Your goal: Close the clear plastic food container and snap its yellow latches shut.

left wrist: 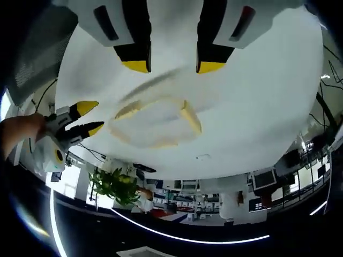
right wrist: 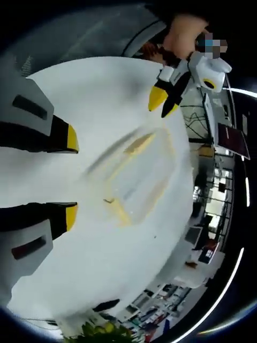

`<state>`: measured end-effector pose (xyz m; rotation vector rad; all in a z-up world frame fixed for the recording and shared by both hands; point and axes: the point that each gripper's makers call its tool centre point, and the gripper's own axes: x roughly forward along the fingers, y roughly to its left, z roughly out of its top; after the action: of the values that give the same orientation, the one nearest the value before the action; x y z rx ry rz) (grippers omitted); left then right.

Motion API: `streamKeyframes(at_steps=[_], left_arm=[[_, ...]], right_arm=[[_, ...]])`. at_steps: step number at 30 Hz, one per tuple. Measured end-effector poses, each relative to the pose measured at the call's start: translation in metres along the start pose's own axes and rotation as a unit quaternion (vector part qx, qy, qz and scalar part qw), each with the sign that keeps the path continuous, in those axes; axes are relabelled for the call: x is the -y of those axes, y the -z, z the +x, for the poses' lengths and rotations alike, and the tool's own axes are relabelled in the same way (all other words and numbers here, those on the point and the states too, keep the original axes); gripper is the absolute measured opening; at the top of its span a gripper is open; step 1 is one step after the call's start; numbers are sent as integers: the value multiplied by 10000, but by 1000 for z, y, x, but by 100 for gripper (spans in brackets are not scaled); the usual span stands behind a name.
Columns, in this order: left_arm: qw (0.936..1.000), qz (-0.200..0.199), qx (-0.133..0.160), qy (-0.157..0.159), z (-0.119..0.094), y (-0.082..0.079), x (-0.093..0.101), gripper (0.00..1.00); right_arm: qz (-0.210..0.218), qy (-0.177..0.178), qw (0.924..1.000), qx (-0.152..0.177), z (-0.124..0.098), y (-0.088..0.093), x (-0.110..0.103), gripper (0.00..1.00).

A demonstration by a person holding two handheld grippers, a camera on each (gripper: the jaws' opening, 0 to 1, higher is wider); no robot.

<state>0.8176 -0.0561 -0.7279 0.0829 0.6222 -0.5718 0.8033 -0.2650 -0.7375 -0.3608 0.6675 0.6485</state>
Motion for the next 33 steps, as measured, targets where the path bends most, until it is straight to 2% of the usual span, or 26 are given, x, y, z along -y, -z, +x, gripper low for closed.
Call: streamKeyframes(at_steps=[4,9,15,18,21,27,33], left_arm=[[9994,-306,162,-33,-23,0,4,27],[9982,-475,325,-182,-48,3,9,27],[9967,-570,493,-298,-72,6,17,27],[9945,-662,638,-509,-87,6,17,27],[9925,-786,740,-576,-98,7,18,27],[9880,-835,991,-846,-119,-11,16,33],[9857,-896,1058,-955,-136,-8,24,39]], right_arm=[[276,98,9994,168,-13,-6,1,33],[700,116,9969,352,-29,-12,-6,35],[859,64,9952,456,-44,-14,-16,36],[1012,93,9935,512,-54,-13,-18,37],[1089,145,9924,556,-64,-11,-19,37],[1420,237,9872,688,-84,-9,-21,39],[1599,258,9836,800,-98,-11,-27,42]])
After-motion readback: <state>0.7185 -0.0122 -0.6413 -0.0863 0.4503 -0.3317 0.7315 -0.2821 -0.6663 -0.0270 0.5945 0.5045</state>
